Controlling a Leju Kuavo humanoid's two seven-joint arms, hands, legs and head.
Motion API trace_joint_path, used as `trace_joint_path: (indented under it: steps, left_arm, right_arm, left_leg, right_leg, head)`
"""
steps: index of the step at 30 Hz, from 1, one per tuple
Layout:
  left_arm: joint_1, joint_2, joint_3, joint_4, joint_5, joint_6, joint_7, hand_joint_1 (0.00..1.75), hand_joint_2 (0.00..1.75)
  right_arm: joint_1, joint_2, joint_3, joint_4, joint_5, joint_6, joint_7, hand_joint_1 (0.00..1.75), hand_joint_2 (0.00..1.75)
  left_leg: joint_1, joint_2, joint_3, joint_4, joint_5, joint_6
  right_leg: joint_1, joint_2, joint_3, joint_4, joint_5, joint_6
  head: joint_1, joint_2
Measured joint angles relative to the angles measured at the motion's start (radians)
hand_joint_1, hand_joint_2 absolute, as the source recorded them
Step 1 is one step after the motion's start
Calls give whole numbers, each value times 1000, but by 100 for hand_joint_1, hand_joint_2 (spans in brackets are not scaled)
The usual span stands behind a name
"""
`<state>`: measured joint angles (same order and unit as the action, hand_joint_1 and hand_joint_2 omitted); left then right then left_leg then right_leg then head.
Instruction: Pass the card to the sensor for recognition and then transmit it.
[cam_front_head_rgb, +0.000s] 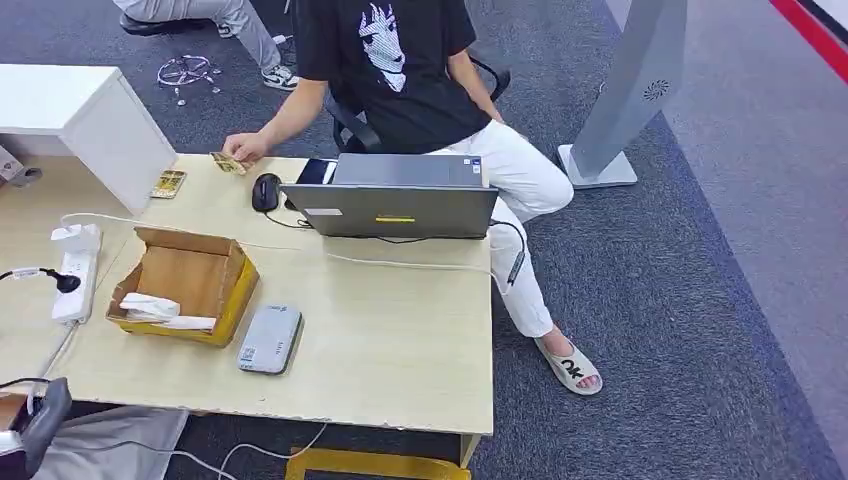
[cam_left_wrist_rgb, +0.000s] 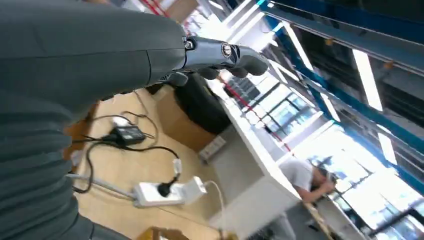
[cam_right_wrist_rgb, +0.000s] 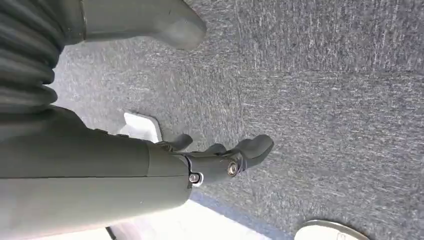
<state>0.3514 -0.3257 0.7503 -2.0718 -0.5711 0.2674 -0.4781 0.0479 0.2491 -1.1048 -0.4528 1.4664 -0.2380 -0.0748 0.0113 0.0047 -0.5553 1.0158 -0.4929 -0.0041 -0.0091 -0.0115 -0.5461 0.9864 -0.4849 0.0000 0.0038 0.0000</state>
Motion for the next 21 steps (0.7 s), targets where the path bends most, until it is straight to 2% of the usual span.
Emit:
trace_joint_path:
  steps: [2, 6, 14, 21]
  left_arm:
    - [1, 34, -42, 2, -11, -15, -28, 0, 175]
    - [0, 121, -127, 15, -48, -9, -20, 0, 175]
    - [-40, 294, -315, 63, -131, 43, 88, 0, 175]
    - [-115, 406, -472, 114, -232, 61, 200, 0, 175]
  right_arm:
    - [0, 0, 0, 0, 15, 1, 5, 0, 175]
    - [0, 0, 0, 0, 39, 4, 17, 0, 175]
    - [-1, -2, 4, 8, 70, 6, 41, 0, 175]
    - [-5, -7, 16, 31, 86, 0, 48, 0, 175]
  left_leg:
    - [0, 0, 0, 0, 0, 0]
    - [0, 0, 0, 0, 0, 0]
    - [0, 0, 0, 0, 1, 0]
    - [0, 0, 0, 0, 1, 0]
  right_leg:
    - [0, 0, 0, 0, 0, 0]
    - [0, 0, 0, 0, 0, 0]
    - [0, 0, 0, 0, 0, 0]
    - [0, 0, 1, 0, 1, 0]
  head:
    - [0, 0]
    - [0, 0]
    - [0, 0]
    - [0, 0]
